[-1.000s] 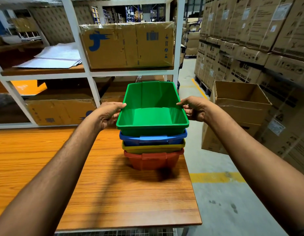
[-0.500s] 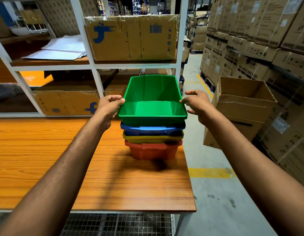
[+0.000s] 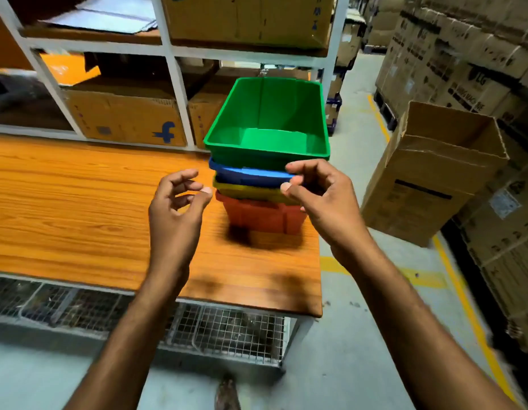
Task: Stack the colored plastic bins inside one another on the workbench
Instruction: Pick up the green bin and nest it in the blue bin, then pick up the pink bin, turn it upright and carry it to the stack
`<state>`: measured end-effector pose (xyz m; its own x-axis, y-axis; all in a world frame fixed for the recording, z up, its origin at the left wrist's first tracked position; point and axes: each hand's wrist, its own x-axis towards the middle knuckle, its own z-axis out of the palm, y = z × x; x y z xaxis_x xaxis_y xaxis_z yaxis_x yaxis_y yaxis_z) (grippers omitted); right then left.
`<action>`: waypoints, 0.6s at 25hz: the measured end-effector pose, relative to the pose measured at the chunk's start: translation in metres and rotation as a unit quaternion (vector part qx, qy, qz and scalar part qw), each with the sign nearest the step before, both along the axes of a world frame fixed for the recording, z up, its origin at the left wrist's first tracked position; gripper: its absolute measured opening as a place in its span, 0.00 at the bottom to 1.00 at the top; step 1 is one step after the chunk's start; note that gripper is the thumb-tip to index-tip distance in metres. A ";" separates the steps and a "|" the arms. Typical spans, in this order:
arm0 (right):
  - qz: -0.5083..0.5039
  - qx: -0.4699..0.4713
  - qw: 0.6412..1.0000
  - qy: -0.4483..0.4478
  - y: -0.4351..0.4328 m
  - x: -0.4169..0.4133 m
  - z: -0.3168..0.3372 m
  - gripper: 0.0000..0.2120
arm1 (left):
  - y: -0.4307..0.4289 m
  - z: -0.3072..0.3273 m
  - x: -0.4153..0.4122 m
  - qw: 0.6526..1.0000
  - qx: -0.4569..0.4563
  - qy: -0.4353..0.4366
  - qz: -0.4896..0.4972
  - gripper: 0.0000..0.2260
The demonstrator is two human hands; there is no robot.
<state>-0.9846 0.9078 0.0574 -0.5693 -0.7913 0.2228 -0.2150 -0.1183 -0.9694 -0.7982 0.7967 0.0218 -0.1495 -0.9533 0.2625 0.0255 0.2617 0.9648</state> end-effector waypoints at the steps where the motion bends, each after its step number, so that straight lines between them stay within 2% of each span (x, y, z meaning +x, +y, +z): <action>1: 0.020 0.009 1.000 -0.002 0.005 0.009 -0.011 0.12 | 0.013 -0.011 0.009 1.000 0.004 -0.023 -0.005 0.14; 3: 0.063 0.034 0.997 0.002 0.013 0.031 -0.032 0.13 | 0.040 -0.035 0.035 0.996 0.004 -0.085 0.000 0.17; 5: 0.092 0.055 0.994 0.027 0.017 0.056 -0.053 0.14 | 0.062 -0.053 0.064 0.985 -0.037 -0.166 0.026 0.20; 9: 0.127 0.096 0.975 0.153 0.016 0.113 -0.084 0.19 | 0.081 -0.076 0.126 0.925 -0.124 -0.354 0.069 0.27; 15: 0.191 0.100 0.925 0.313 0.001 0.222 -0.099 0.21 | 0.075 -0.089 0.244 0.908 -0.083 -0.390 0.129 0.26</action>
